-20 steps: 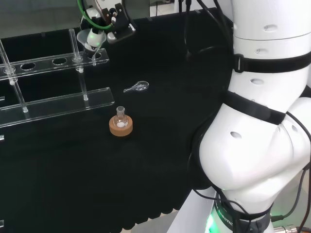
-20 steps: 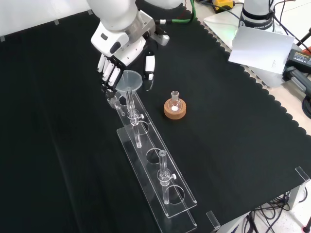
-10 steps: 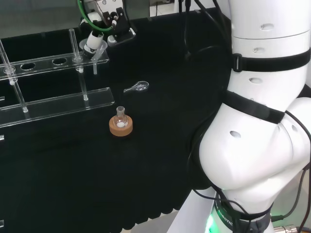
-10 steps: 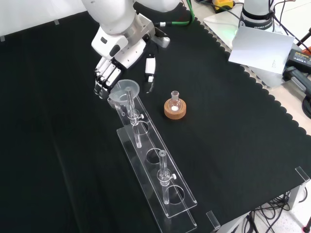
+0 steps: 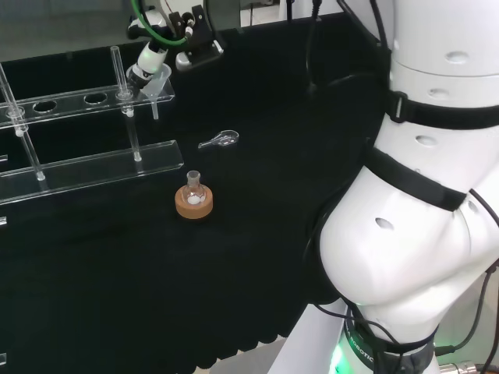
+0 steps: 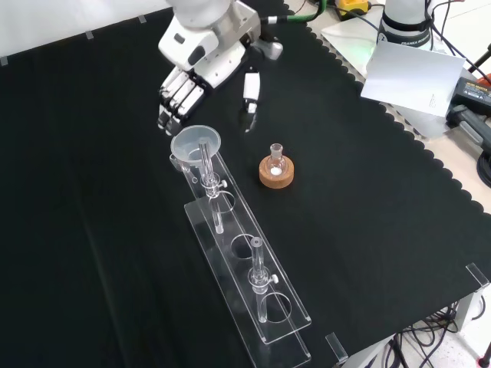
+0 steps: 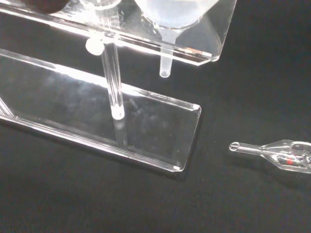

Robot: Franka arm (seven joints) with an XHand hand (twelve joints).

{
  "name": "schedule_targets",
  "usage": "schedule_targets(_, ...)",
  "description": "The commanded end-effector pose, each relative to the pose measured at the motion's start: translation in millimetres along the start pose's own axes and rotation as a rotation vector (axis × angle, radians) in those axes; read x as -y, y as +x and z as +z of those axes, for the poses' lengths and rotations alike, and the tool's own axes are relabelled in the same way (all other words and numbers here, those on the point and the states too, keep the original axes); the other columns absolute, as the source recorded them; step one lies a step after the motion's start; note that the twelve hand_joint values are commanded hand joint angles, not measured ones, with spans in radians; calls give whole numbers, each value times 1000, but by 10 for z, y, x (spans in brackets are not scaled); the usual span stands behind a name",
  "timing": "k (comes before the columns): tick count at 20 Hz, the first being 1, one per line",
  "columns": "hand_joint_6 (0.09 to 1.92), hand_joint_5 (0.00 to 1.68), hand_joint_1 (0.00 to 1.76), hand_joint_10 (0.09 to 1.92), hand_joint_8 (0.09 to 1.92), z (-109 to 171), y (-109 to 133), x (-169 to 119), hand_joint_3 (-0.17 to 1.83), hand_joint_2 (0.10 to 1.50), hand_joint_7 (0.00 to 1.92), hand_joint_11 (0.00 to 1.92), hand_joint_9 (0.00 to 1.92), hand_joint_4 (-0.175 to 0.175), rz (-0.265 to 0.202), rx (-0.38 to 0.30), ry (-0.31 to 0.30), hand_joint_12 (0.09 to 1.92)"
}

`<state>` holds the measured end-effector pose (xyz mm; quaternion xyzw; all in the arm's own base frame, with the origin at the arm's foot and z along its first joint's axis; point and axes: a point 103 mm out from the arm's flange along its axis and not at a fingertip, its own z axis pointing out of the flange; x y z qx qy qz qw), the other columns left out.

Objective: Put the funnel back on the funnel stand.

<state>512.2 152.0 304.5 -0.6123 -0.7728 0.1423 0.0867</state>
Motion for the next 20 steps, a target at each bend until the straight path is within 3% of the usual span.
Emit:
schedule_targets(1, 87, 173, 669, 779, 272, -135, -21, 454, -174, 891, 3, 158, 73, -29, 47, -7, -71, 1418)
schedule_targets(20, 87, 243, 710, 740, 495, -63, -332, 1322, -175, 926, 0, 207, 172, -36, 179, -48, -130, 1394)
